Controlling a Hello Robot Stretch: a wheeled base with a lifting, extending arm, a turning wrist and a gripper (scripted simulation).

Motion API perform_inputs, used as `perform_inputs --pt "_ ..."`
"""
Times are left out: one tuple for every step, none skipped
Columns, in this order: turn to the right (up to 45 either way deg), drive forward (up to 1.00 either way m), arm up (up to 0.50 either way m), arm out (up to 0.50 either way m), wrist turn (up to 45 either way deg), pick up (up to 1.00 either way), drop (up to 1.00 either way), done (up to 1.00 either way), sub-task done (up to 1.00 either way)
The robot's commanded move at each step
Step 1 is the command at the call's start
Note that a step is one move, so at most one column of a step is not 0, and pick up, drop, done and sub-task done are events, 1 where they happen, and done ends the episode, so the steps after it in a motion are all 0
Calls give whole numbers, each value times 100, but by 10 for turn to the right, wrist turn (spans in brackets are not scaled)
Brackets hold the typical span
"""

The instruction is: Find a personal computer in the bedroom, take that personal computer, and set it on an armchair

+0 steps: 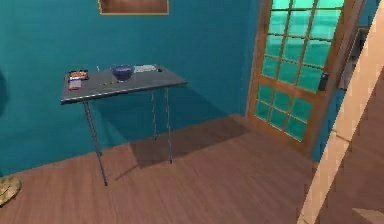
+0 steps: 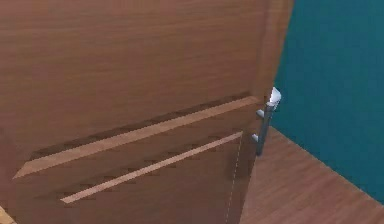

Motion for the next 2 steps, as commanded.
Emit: perform_inputs --pt "-420 0 0 0 0 0 0 0 0" --pt "0 50 0 0 0 0 0 0 0"
